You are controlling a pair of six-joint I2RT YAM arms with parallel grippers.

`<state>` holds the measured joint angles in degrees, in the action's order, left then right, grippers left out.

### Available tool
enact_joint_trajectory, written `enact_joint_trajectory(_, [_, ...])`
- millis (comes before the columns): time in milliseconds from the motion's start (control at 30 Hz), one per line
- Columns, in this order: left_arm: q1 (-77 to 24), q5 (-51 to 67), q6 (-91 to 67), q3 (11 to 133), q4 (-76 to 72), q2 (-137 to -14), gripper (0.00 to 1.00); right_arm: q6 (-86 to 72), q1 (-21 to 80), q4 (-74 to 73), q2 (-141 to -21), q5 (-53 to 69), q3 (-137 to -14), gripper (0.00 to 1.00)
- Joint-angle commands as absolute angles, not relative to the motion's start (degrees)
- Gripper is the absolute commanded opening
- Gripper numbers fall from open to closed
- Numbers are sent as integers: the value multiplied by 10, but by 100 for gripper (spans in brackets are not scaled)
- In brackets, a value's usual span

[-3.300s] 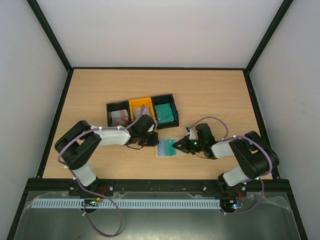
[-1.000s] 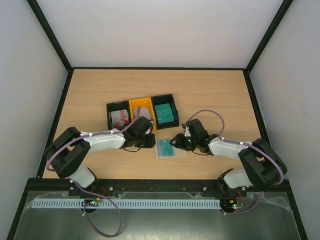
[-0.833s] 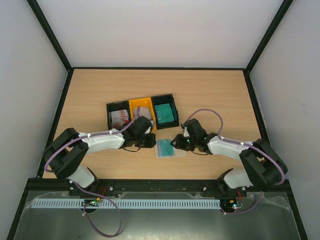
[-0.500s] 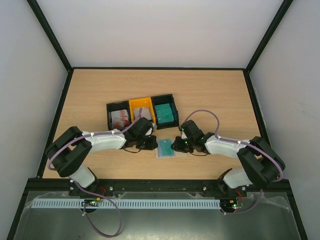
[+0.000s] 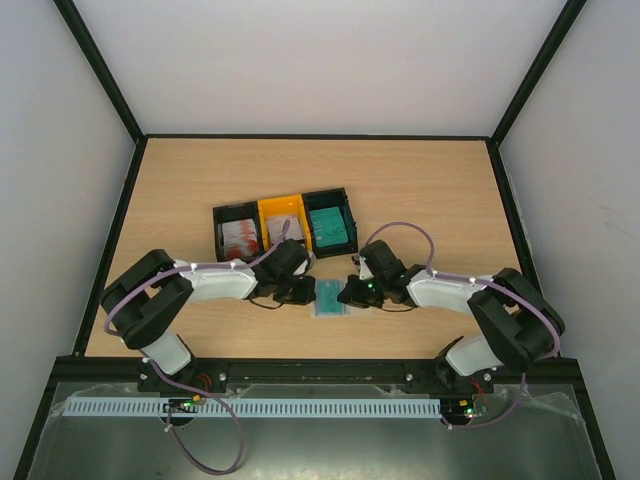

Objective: Put the credit cards into the card holder
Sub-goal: Insert the credit card into the card holder.

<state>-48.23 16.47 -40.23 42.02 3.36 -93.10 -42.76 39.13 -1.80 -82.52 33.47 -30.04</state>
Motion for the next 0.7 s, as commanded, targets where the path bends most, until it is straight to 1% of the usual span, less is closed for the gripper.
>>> enact_joint_trajectory(0, [-490, 157, -396, 423, 46, -945, 2, -445, 395, 19, -829, 373, -291, 2])
enact_joint_trajectory(167, [-491, 151, -397, 421, 47, -945, 2, -466, 395, 45, -830, 385, -281, 2])
enact_joint_trajectory(300, [-491, 137, -396, 423, 55, -935, 2, -448, 395, -10, -816, 319, -296, 3])
enact_joint_trajectory(367, [-492, 128, -394, 423, 57, -918, 3, -434, 395, -44, -804, 279, -308, 5])
enact_joint_trajectory(433, [-491, 123, -394, 424, 56, -900, 3, -423, 395, -64, -791, 265, -316, 11])
enact_joint_trajectory(500, [-491, 121, -394, 424, 52, -883, 5, -416, 395, -69, -781, 270, -318, 16])
enact_joint_trajectory(567, [-492, 119, -396, 422, 43, -869, 10, -412, 395, -69, -779, 278, -319, 20])
enact_joint_trajectory(600, [-491, 118, -398, 421, 38, -863, 14, -411, 396, -67, -780, 283, -317, 21])
enact_joint_trajectory(667, [-491, 116, -404, 415, 20, -853, 20, -410, 396, -62, -787, 292, -315, 21])
